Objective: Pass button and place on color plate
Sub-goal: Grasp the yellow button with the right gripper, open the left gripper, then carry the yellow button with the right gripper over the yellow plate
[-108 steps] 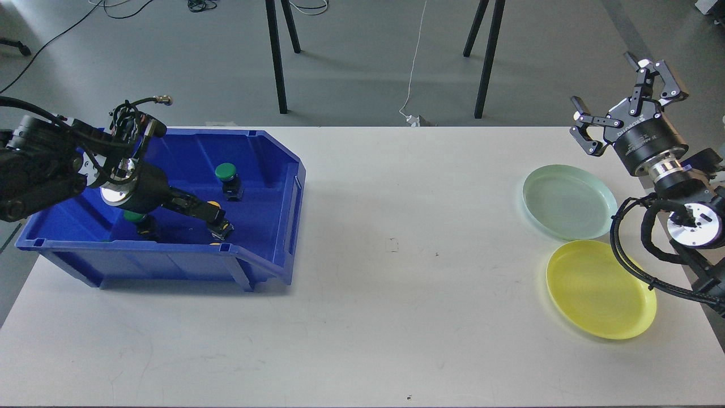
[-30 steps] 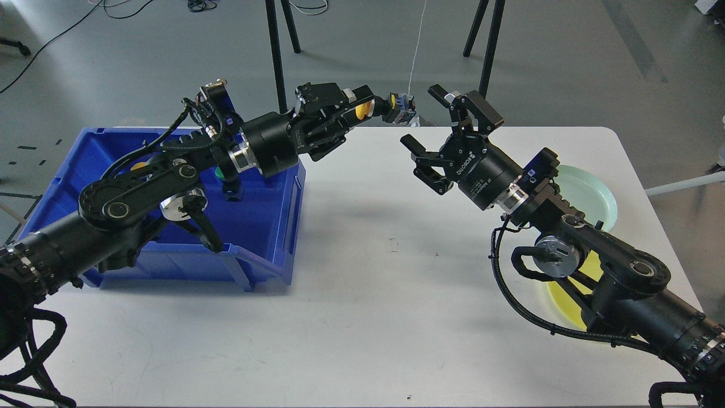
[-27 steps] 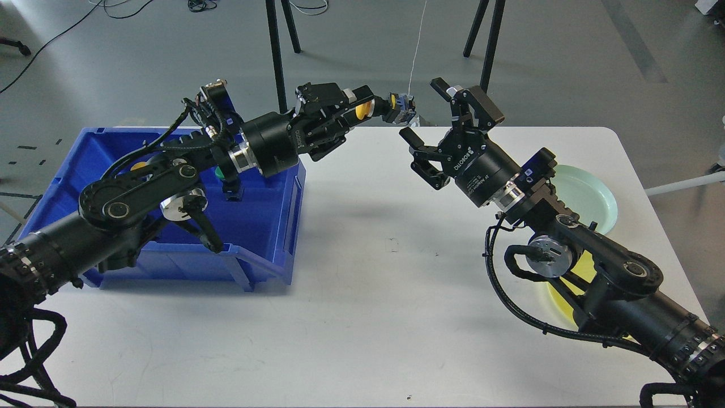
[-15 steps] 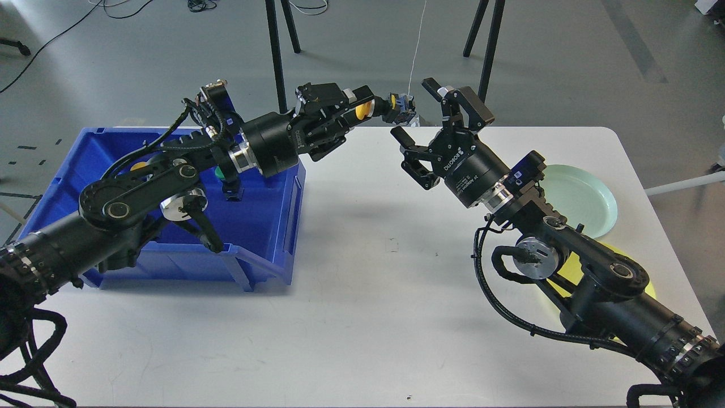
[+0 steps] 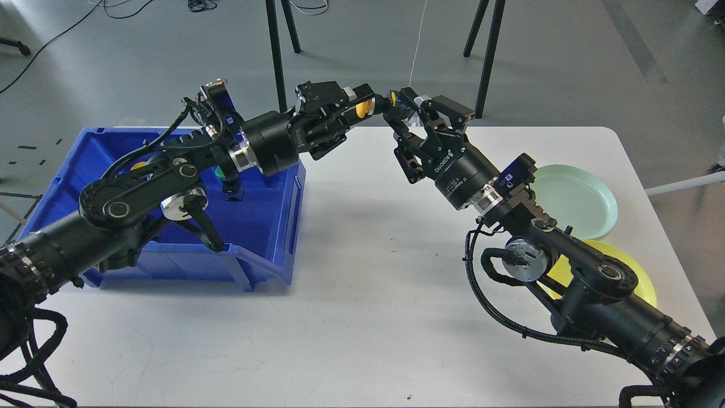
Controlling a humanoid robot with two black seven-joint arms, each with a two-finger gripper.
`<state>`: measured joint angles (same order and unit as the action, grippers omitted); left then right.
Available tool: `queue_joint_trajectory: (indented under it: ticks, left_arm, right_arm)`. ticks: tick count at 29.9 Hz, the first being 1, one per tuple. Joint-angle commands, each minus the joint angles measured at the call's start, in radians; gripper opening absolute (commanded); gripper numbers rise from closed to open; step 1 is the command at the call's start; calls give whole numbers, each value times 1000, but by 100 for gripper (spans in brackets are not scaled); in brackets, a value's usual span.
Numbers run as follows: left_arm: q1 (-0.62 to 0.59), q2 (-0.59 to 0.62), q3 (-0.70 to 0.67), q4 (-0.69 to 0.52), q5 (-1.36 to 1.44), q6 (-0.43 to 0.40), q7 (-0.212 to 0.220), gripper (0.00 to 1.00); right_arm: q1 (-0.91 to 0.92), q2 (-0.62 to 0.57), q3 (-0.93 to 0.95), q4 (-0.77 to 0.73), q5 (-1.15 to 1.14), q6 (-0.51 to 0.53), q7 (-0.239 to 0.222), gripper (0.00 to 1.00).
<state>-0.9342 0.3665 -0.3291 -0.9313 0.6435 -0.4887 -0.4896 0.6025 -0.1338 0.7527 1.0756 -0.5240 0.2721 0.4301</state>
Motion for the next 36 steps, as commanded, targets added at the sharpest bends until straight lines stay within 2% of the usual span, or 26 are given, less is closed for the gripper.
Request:
queue_joint_trajectory:
  ticks: [1,3,4,5,6,8,11,20,24,27,29,33,36]
  left_arm:
    - [0,0,1,0,1,0,1,2]
    - [0,0,1,0,1,0,1,3]
    - [0,0,1,0,1,0,1,6]
    - [0,-1,1,0,1,0,1,14]
    - [0,-1,1,0,-1,0,1,29]
    - [0,-3,-4,0,-11,0,1,84]
    - [3,-4,-24,2,-15,0,1,100]
    - [2,-26,-28,43,-22,0,1,100]
    - [2,-29,-28,51,-22,0,1,100]
    - [2,-31,-27,51,-22,0,1,100]
    - [2,-31,-27,51,-22,0,1,100]
    - [2,-32,-27,51,-22,0,1,100]
    - [2,-32,-28,51,-22,0,1,100]
  right_arm:
    - [-3,0,-1,1,2,-11,-1,0]
    - [-3,0,-1,1,2,-13,-1,0]
    - [-1,0,-1,1,2,-13,-1,0]
    - [-3,0,-1,1,2,-13,-1,0]
    - [-1,0,-1,3,2,-13,-1,0]
    - [-1,0,-1,4,2,-13,-1,0]
    - [-3,-1,-3,12,2,-11,-1,0]
    - [-26,-33,19,43,6,-43,-2,0]
    - [-146,-243,74,180,4,-71,6,0]
    - [-306,-436,177,286,4,-80,59,0]
    - [-436,-556,253,331,4,-80,59,0]
    - [-694,-748,338,334,4,-82,59,0]
    - [-826,-788,338,287,6,-73,59,0]
